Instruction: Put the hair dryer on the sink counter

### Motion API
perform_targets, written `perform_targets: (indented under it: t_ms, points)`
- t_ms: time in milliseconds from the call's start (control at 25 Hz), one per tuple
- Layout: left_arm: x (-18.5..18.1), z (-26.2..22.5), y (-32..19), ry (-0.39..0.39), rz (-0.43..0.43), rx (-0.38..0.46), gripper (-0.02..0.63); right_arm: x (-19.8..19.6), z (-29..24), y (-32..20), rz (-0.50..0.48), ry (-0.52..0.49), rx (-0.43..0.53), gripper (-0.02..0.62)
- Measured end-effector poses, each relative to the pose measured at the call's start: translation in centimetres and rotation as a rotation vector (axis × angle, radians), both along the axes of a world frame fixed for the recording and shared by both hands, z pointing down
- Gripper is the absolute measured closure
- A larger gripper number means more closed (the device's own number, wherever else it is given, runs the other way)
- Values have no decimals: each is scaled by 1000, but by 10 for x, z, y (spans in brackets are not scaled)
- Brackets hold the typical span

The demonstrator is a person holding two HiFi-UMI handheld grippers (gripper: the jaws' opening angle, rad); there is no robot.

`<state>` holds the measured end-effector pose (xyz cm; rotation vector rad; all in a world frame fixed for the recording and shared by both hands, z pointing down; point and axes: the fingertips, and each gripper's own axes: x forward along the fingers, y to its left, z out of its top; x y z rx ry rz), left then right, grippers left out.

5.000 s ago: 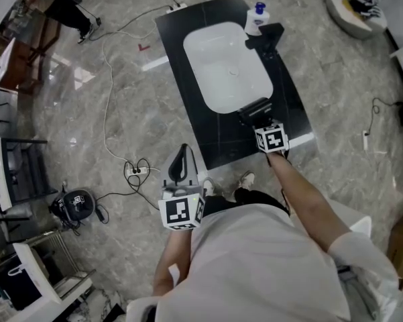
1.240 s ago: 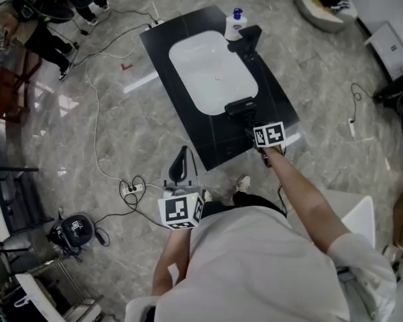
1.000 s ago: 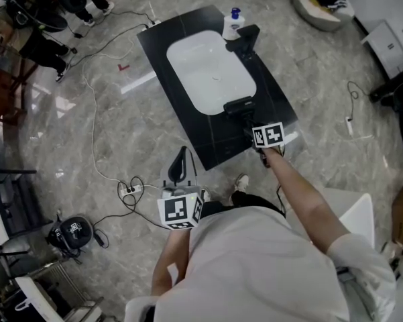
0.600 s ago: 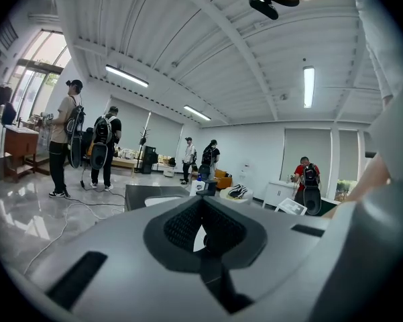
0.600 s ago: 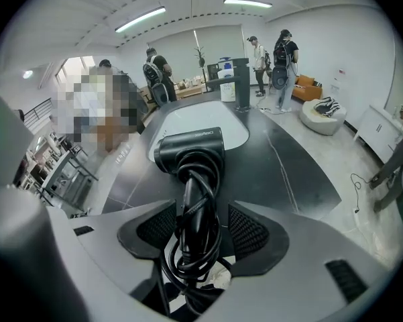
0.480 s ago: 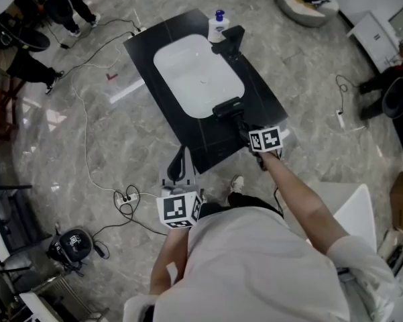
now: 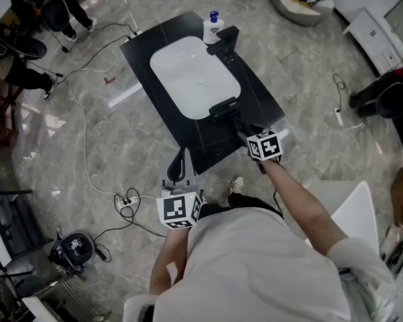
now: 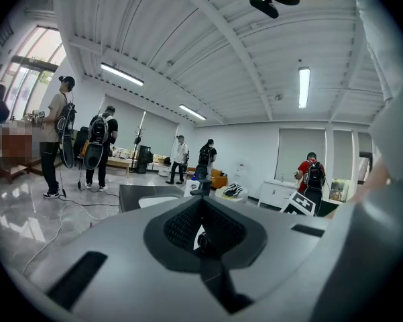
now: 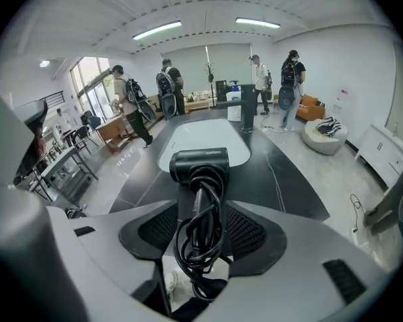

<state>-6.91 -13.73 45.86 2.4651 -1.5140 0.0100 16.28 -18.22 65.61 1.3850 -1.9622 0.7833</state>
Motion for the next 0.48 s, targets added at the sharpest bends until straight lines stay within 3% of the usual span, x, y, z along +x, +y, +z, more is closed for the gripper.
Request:
perform_targets:
  t_ms: [480]
  points:
    - [0,-6,7,-36,-3,7,604,-22,-51,6,-37,-95,178,383]
